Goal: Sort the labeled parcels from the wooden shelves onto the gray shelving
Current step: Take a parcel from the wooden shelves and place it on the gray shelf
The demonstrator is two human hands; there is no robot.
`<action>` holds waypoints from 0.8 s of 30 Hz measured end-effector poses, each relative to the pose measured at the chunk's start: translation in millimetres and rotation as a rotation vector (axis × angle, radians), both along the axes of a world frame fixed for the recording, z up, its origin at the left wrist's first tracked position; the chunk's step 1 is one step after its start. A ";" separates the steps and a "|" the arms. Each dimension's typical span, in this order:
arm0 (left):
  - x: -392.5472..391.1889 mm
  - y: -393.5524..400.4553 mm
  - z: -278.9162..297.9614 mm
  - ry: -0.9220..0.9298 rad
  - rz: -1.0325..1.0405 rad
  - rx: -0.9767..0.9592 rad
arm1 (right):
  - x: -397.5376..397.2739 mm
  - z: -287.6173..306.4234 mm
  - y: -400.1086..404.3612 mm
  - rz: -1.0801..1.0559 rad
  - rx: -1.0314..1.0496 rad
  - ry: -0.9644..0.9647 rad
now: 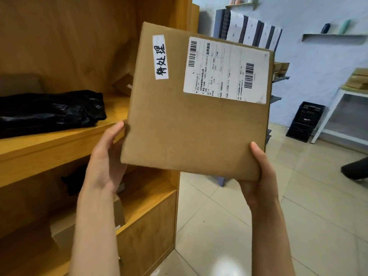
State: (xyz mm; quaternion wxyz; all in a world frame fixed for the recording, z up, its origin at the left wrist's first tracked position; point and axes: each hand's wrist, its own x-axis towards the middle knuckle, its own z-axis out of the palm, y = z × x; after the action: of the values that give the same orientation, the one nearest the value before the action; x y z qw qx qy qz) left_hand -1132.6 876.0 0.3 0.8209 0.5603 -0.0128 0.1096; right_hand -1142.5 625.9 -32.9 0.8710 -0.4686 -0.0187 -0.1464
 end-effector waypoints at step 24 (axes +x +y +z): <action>19.2 -7.0 -18.1 -0.141 -0.170 0.032 | 6.2 -4.6 45.8 -0.372 0.140 0.048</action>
State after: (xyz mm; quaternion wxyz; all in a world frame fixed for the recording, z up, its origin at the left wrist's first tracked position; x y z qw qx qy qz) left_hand -1113.4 869.0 -17.8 0.8154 0.5610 -0.1196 0.0785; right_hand -1136.3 671.8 -37.6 0.8597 -0.4056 0.0991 -0.2943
